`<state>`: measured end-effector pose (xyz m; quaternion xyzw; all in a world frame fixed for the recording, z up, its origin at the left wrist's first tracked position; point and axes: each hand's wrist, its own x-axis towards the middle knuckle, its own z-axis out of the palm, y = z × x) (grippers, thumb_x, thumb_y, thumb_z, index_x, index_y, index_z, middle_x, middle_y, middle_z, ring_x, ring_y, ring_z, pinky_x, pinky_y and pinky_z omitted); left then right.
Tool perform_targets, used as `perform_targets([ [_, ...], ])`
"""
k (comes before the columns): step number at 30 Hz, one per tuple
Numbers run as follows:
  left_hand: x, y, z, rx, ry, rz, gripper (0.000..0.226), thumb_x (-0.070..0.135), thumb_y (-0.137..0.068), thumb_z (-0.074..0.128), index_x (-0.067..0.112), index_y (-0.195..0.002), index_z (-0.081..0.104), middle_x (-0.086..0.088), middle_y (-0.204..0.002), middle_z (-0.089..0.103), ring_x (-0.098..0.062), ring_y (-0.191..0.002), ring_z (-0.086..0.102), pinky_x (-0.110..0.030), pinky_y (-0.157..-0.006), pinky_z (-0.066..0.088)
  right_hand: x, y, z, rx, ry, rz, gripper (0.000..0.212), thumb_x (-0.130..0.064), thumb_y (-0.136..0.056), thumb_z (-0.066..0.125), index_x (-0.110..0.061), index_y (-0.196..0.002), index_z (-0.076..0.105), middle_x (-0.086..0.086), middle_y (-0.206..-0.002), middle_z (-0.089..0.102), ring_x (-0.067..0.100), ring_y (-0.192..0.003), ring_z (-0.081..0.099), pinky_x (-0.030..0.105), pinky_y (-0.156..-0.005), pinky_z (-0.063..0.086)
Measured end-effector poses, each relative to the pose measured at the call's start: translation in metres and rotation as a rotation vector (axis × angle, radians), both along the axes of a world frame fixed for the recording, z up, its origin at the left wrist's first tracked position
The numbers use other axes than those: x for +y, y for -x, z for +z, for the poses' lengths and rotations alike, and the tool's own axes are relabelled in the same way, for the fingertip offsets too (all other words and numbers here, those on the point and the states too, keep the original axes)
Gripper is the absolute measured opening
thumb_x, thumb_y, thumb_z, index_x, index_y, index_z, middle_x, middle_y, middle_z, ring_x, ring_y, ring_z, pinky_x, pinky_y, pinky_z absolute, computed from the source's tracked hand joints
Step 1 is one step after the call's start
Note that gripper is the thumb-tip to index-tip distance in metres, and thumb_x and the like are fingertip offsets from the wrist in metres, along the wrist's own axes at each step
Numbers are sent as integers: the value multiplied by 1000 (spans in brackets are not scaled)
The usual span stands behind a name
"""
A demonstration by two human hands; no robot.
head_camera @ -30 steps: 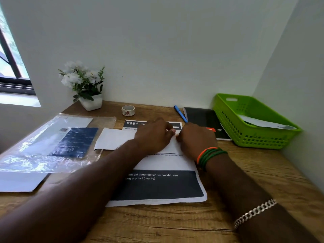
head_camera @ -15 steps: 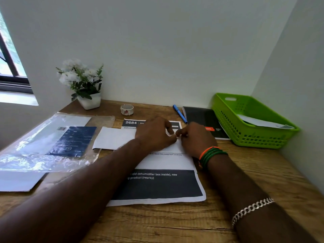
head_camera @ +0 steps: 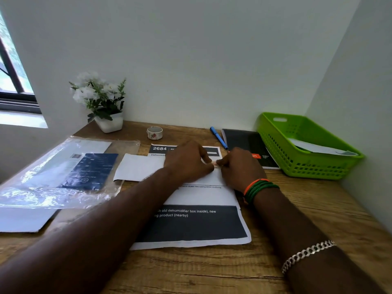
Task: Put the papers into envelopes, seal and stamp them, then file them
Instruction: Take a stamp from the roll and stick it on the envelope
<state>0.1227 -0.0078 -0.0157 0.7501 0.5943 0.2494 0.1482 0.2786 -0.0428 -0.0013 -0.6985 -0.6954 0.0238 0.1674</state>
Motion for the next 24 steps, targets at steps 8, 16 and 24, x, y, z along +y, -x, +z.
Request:
perform_targets([
  [8, 2, 0, -1, 1, 4, -28, 21, 51, -81, 75, 37, -97, 78, 10, -105, 65, -15, -102, 60, -48, -92, 54, -9, -3, 11, -22, -25, 24, 26, -18, -94, 60, -23, -114, 76, 4, -121, 69, 21, -109, 61, 30, -92, 50],
  [16, 2, 1, -2, -20, -6, -12, 18, 56, -78, 74, 41, -88, 77, 14, -105, 67, -13, -104, 62, -47, -94, 53, -9, -2, 6, -76, 21, 99, 43, -11, -93, 54, -37, -125, 68, 6, -131, 55, 23, -114, 57, 33, -89, 48],
  [24, 0, 1, 0, -15, -5, -13, 19, 53, -80, 74, 40, -93, 79, 13, -105, 66, -14, -105, 61, -47, -95, 52, -10, -4, 7, 64, -85, 73, 32, -7, -90, 58, -28, -101, 79, 4, -120, 63, 21, -108, 59, 30, -88, 49],
])
